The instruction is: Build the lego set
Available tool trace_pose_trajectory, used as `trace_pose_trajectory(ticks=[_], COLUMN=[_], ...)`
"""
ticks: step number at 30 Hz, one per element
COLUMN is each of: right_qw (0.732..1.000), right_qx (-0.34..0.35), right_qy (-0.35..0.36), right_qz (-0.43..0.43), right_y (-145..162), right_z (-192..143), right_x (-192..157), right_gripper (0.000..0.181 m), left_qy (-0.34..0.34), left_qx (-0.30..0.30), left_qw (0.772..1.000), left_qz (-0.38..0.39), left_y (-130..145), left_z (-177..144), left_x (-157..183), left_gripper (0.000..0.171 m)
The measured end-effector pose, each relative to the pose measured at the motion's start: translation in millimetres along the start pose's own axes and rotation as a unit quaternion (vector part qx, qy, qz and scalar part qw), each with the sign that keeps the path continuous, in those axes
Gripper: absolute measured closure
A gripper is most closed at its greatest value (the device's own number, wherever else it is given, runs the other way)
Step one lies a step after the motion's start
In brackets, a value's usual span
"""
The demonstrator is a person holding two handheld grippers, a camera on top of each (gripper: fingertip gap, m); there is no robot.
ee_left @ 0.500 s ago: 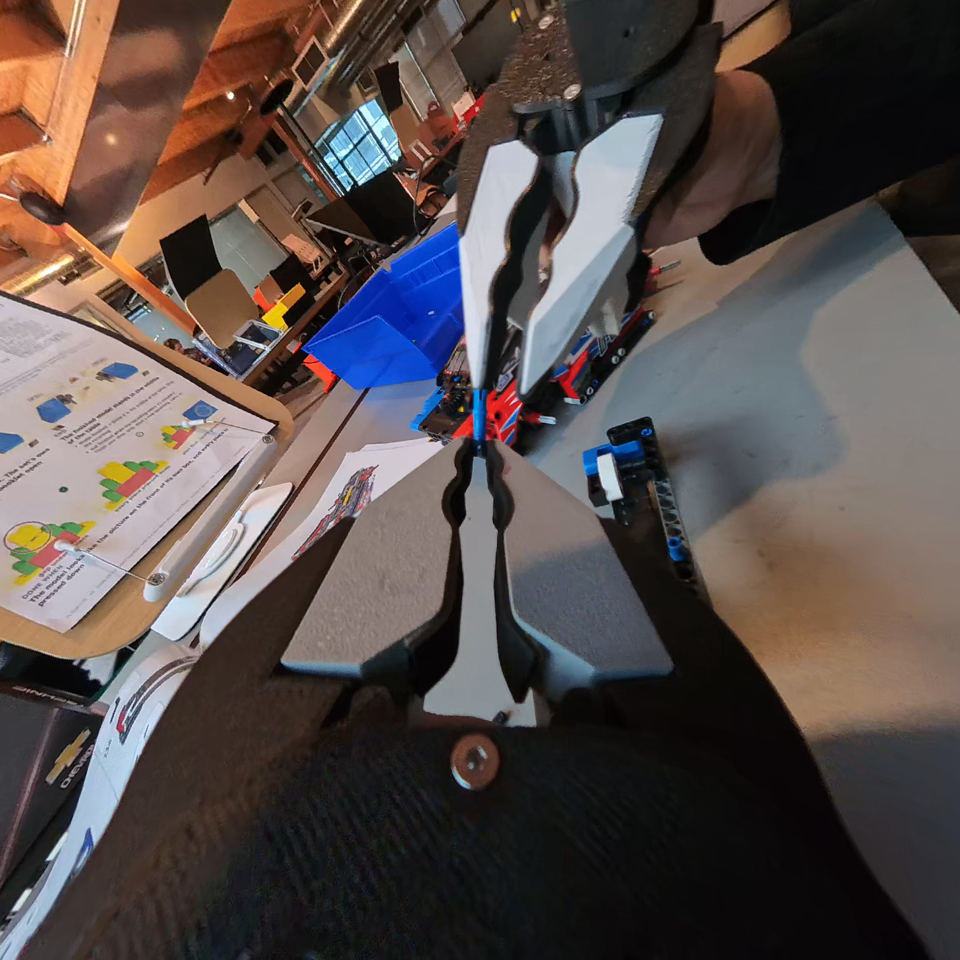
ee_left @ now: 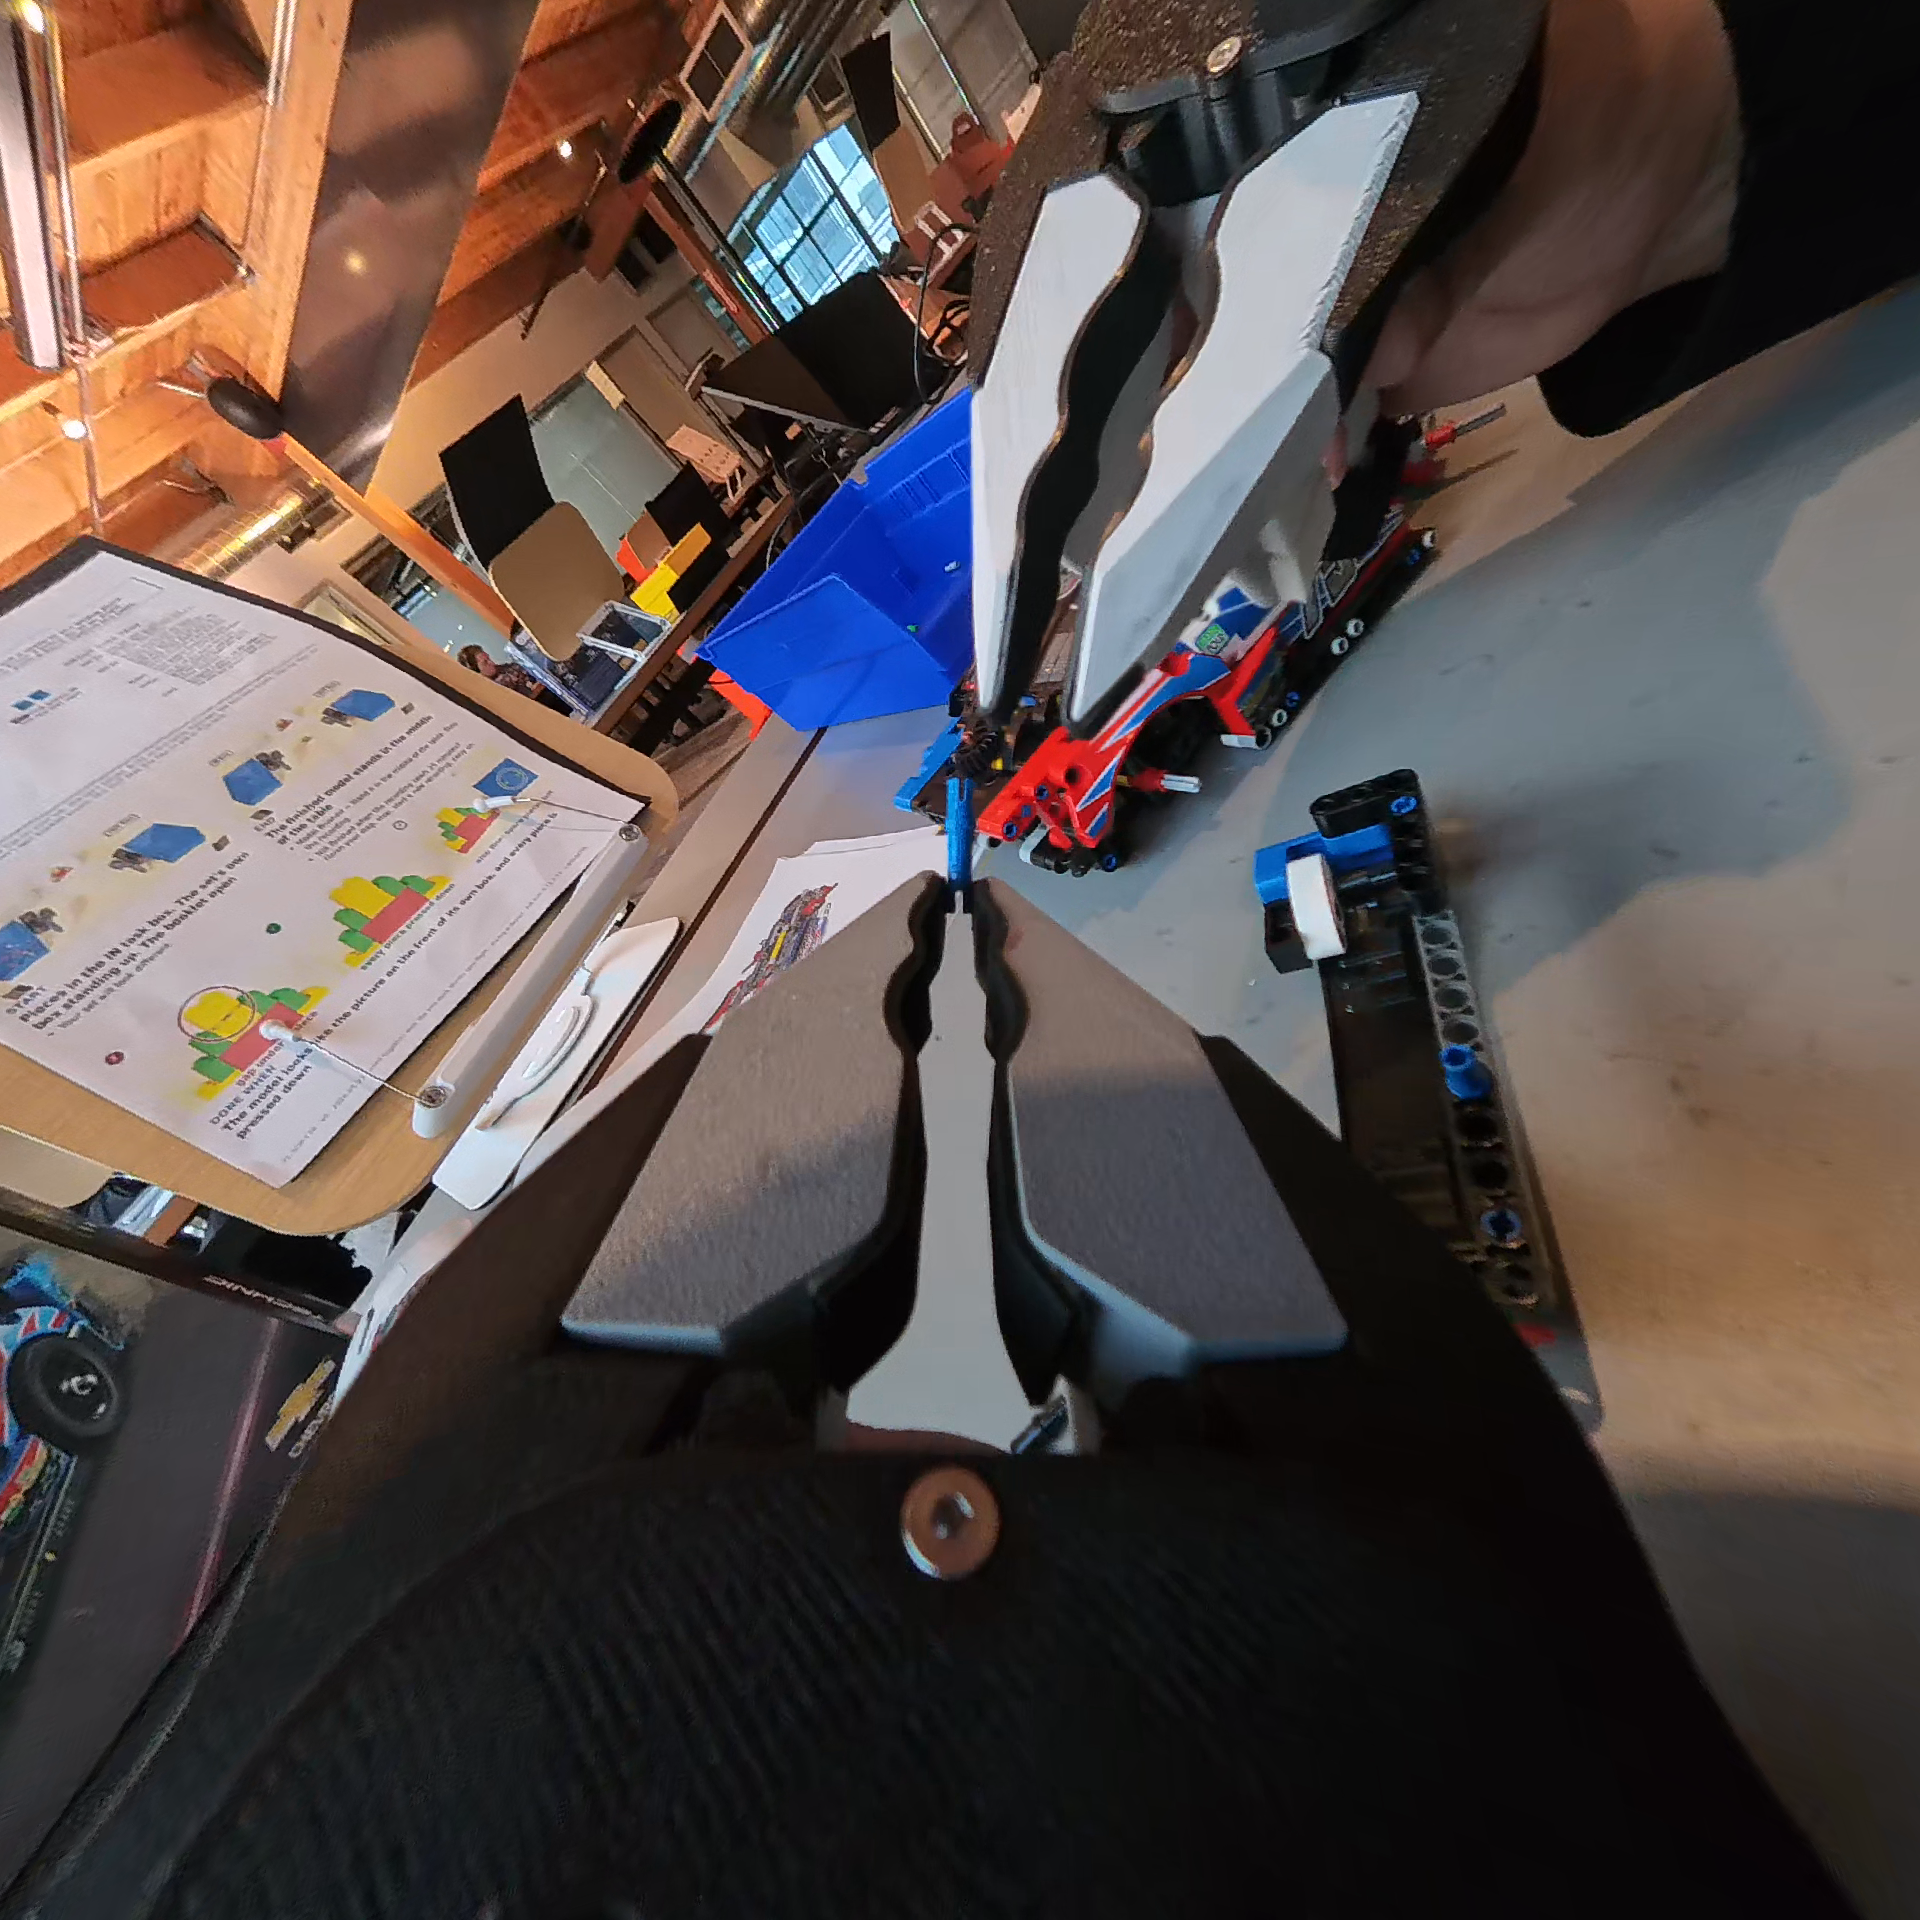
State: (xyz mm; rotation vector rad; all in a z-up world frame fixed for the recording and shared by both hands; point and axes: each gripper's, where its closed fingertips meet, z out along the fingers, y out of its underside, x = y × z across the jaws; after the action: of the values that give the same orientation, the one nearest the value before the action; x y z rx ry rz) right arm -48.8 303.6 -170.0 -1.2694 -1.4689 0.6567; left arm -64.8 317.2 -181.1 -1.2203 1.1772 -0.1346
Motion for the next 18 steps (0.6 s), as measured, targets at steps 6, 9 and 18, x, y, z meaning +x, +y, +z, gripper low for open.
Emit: trace_pose_trajectory(ticks=[6,9,18], right_qw=[1.0,1.0,1.0], right_qx=[0.009,0.007,0.011], right_qy=[0.005,0.001,-0.003], right_qz=[0.008,0.01,0.01], right_y=[0,2,-4], right_z=[-3,0,-2], right_x=[1,-2,-3], right_gripper=[0.168,0.168,0.168], left_qy=[-0.03,-0.044,0.034], left_qx=[-0.007,-0.017,0.01], left_qw=[0.999,0.999,0.995], left_qz=[-0.01,-0.009,-0.09], left_y=[1,5,2], left_z=[2,2,-3], left_x=[-11,-15,-7], left_gripper=[0.169,0.169,0.169])
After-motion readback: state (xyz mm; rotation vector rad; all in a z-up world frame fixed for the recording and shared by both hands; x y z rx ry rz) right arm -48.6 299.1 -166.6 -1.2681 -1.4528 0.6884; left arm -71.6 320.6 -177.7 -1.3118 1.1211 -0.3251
